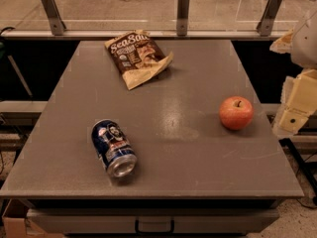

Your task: Pick brown chip bag

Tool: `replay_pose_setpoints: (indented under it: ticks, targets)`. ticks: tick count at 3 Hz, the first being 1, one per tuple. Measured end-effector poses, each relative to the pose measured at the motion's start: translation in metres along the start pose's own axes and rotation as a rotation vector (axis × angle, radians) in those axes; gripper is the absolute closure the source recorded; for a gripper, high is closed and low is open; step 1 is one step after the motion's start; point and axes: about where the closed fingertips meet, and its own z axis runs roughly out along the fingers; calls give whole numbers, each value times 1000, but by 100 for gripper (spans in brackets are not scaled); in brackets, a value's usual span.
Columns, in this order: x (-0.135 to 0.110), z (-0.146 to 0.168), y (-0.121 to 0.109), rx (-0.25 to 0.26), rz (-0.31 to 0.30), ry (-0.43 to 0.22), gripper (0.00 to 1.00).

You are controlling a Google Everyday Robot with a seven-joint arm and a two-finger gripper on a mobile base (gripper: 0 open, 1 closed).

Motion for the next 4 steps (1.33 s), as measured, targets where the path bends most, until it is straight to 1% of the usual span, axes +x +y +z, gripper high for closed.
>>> replay_pose_setpoints:
  ticks: [1, 2, 3, 4]
  targets:
    - [-1, 0, -1, 3, -1, -4, 0]
    - [-17, 22, -18, 5, -1, -60, 0]
    - [-62, 62, -58, 13, -17, -159, 0]
    - [-129, 91, -103, 37, -43, -268, 0]
